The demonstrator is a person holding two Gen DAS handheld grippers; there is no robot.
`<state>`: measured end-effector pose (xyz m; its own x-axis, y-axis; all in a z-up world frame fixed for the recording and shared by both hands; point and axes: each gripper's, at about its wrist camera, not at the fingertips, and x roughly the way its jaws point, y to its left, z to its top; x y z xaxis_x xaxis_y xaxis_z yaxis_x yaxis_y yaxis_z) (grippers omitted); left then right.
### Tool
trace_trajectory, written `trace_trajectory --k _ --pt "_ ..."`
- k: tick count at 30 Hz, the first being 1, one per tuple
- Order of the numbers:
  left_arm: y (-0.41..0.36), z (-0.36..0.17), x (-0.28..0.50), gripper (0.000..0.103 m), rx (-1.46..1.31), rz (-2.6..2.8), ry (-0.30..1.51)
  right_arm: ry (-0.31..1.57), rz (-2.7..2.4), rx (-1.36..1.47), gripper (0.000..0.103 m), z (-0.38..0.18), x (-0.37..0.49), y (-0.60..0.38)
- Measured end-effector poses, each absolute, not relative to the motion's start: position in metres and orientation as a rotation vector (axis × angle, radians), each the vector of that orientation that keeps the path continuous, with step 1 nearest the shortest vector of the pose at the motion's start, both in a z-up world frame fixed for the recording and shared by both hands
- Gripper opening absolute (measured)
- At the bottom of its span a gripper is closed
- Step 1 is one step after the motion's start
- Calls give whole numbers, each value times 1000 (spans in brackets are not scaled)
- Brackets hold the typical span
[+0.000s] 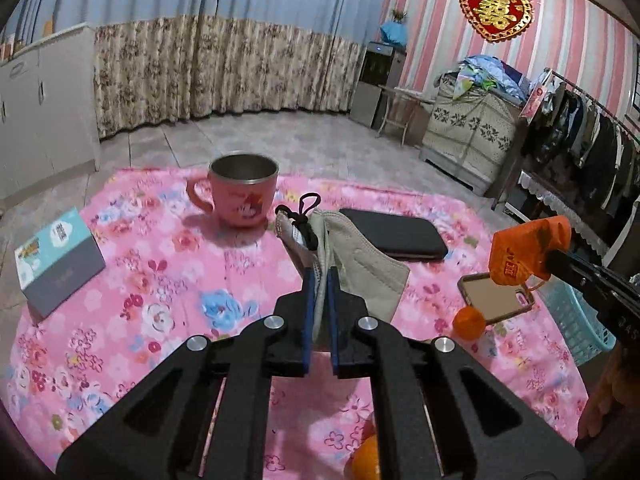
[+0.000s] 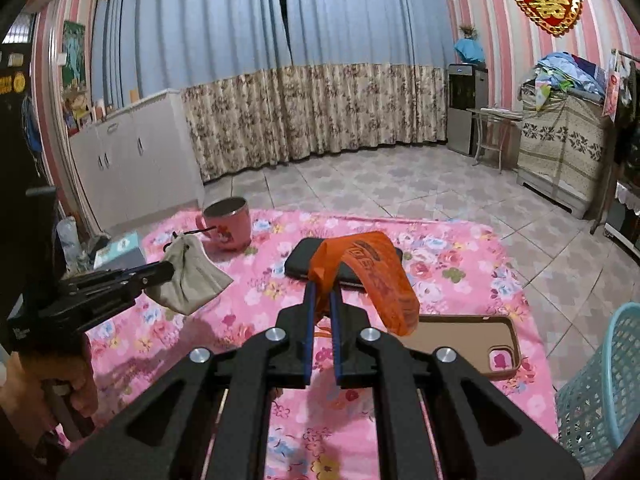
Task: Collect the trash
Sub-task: 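Carry the orange wrapper and beige bag over the blue basket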
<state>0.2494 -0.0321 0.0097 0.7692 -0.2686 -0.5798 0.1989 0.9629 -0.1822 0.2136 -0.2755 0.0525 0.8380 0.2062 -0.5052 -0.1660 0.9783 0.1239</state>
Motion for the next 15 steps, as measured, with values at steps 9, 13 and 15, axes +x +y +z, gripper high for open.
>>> trace_trajectory --k 9,13,15 --pt "-85 39 246 5 -62 -306 597 449 128 151 7 81 191 -337" --pt "-138 56 241 5 -29 -371 569 399 27 193 7 96 167 -390" --pt "-167 62 238 5 -2 -401 555 388 -73 107 7 101 157 -405"
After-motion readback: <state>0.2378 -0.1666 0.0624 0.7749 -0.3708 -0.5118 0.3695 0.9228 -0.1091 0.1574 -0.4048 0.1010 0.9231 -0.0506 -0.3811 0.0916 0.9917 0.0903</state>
